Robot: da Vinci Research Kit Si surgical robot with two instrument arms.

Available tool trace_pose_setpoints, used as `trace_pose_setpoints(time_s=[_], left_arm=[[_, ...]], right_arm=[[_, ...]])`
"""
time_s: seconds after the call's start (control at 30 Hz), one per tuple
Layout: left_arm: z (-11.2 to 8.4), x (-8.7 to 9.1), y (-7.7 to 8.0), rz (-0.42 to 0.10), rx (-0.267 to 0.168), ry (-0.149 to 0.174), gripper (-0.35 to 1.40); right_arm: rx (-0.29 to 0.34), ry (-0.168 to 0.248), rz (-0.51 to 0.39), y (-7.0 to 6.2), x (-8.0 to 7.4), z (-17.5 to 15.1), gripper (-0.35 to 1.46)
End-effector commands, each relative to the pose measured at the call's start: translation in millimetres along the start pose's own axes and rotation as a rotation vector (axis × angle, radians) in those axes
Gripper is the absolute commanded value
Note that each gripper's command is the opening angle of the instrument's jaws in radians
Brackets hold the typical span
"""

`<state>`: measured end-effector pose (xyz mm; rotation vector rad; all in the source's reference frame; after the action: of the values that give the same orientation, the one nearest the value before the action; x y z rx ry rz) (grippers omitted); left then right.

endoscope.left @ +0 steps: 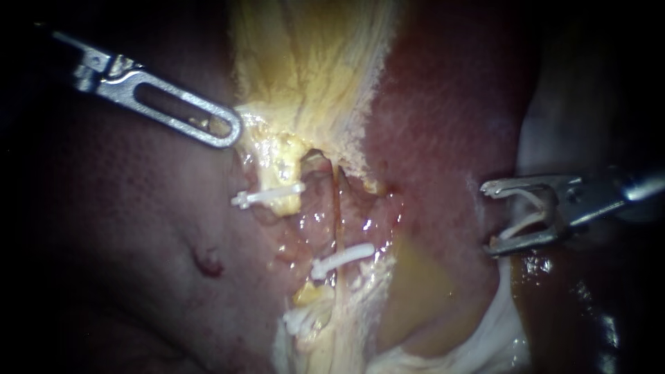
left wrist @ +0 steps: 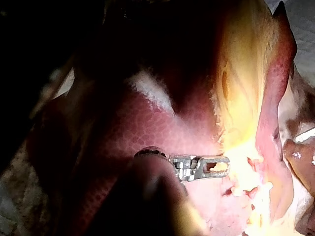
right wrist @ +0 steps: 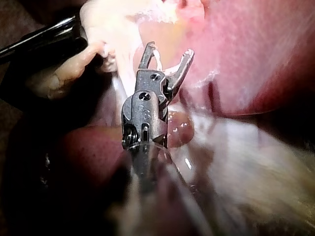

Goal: Clipping second clip right tube

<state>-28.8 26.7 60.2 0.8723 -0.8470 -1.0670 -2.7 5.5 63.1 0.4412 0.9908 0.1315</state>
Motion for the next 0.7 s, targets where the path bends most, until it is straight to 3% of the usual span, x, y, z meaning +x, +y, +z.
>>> trace_pose_setpoints(time_s=[0.03,0.3,0.5,0.7], left_arm=[[0.0,0.0,0.0,0.0,0.0,0.0,-0.35],[0.1,0.0,0.0,0.0,-0.001,0.0,-0.35],[0.1,0.0,0.0,0.0,-0.001,0.0,-0.35],[0.2,0.0,0.0,0.0,-0.001,-0.001,-0.35]], right_arm=[[0.0,0.002,0.008,0.0,0.3,0.3,0.5],[0.025,0.022,0.094,-0.3,2.9,3.2,0.5],[0.064,0.097,0.185,-0.4,4.5,5.2,0.5],[0.086,0.142,0.262,-0.3,5.6,6.8,0.5]])
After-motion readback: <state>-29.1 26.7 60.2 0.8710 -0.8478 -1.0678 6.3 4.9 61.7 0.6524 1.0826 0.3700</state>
